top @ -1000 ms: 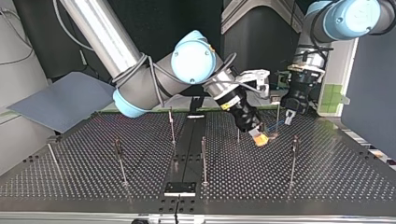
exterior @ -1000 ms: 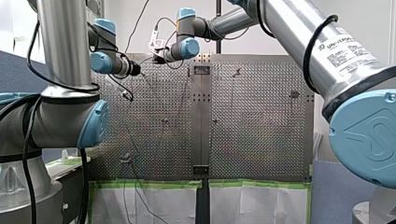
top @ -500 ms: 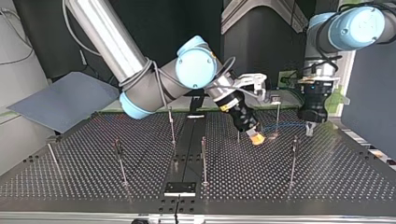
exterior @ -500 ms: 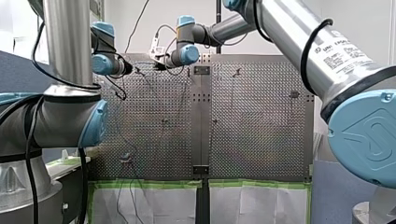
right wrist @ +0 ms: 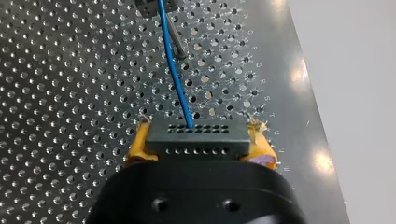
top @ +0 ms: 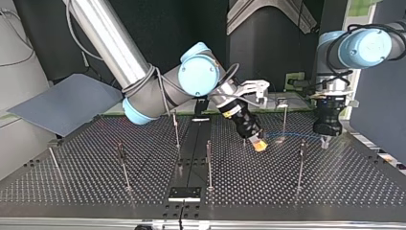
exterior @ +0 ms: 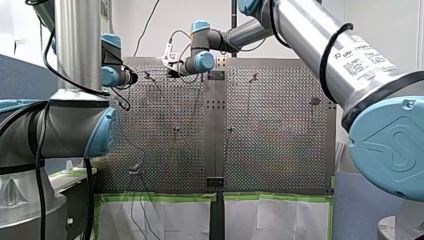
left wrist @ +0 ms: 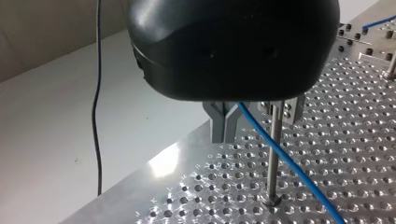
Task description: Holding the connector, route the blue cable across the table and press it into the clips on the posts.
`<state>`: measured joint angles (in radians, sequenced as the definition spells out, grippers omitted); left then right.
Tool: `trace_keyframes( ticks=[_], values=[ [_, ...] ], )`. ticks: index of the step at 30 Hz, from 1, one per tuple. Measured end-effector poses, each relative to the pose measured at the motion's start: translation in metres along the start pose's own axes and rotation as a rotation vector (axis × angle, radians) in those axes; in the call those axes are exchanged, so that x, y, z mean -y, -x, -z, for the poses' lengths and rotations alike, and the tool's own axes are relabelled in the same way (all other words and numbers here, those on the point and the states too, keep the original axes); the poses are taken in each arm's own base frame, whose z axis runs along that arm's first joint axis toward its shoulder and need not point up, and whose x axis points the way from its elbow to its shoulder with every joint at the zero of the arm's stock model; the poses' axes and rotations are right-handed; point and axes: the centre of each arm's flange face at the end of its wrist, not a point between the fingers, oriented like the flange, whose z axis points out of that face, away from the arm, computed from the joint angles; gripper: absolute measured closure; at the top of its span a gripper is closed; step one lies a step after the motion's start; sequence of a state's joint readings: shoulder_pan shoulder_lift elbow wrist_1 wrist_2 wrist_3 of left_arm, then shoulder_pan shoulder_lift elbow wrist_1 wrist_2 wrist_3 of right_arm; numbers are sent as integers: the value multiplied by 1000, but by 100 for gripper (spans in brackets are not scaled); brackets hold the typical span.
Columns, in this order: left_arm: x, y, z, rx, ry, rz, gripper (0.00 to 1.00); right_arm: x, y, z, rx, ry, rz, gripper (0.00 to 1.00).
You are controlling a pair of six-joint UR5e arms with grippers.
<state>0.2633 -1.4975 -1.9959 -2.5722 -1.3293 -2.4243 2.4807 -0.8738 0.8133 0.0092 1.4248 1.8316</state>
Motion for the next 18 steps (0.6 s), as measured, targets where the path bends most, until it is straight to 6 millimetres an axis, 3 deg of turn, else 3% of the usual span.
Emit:
trace_keyframes(
  ticks=[7,18],
  values=[
    [-3,-2,-12,-8,-50,-2,100,-5,8,-7,5,-1,-2,100],
    [-13,1,-33,1,-52,-32,100,-17,1,-16,-21,9,-5,100]
  ],
)
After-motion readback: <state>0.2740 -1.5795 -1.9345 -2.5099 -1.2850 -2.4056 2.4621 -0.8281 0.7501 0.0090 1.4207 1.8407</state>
